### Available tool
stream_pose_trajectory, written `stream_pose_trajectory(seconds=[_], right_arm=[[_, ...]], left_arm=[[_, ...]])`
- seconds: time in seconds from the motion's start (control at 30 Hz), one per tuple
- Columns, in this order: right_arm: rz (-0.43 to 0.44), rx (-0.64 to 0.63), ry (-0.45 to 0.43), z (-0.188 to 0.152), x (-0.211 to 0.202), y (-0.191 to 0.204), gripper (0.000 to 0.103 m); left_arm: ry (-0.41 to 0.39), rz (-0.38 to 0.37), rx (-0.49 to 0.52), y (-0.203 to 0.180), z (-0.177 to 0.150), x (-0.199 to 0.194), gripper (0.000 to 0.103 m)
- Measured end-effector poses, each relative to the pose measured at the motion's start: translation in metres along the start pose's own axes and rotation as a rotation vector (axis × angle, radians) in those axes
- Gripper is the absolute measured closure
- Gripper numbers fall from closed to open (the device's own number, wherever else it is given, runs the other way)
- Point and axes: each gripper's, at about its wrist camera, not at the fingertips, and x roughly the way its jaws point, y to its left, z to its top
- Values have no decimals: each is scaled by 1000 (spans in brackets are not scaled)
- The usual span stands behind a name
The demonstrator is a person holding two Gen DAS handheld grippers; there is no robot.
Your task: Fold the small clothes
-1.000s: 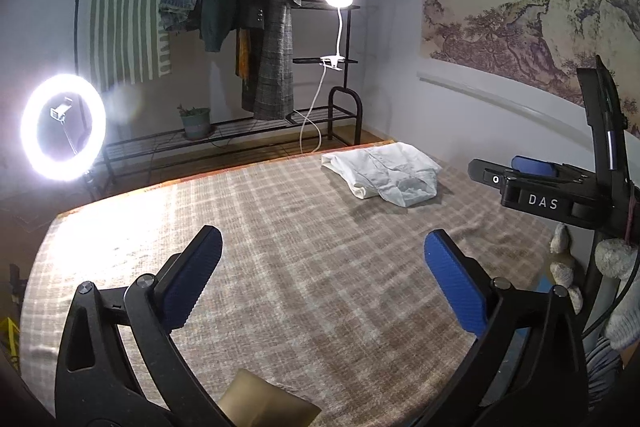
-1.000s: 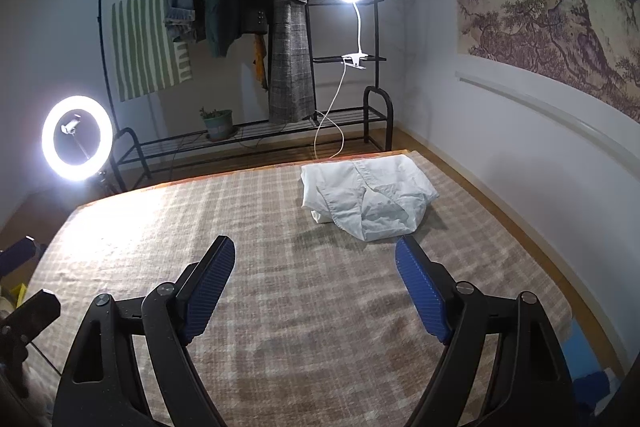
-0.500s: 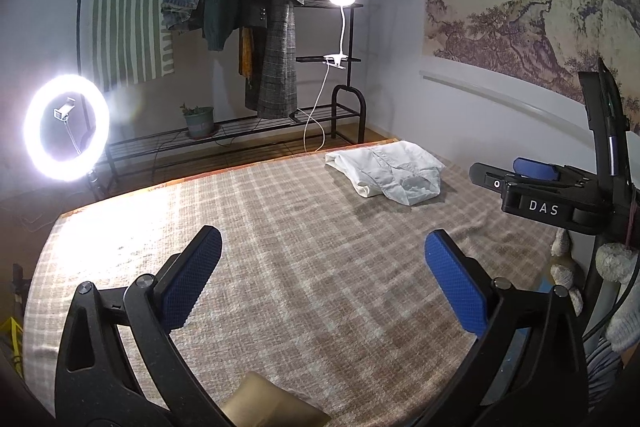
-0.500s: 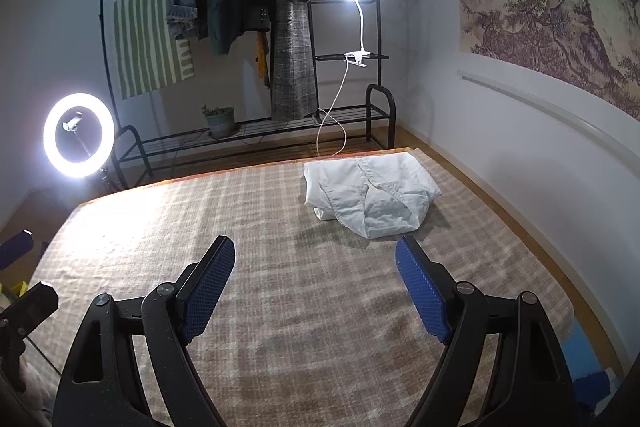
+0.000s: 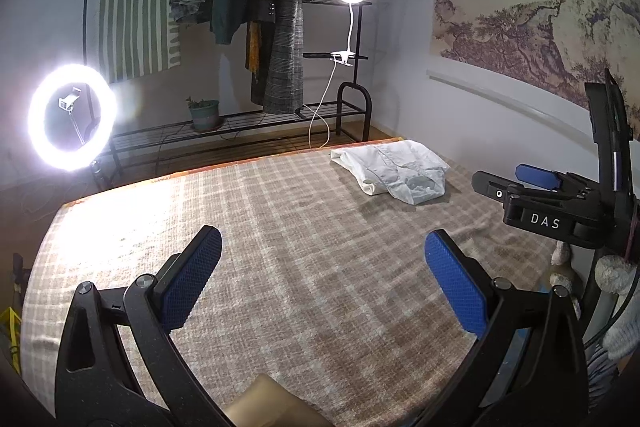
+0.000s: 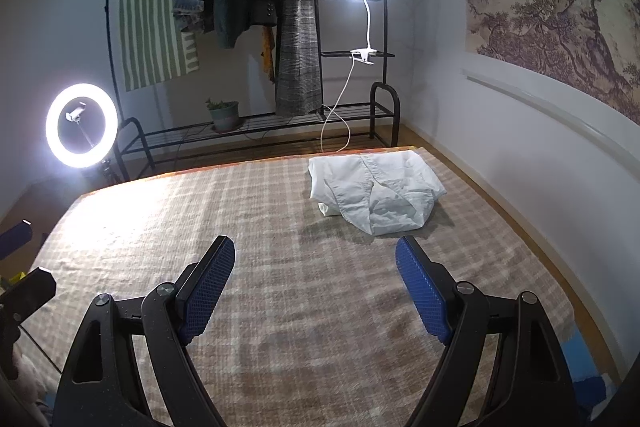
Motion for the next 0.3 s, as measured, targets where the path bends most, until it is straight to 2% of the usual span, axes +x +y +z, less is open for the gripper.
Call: stream_pose_trajectory(seconds=[0.3], right_arm=[[3, 5, 2, 0, 0, 2, 20]], left_arm=[[0, 28, -29, 0, 1, -1, 0]])
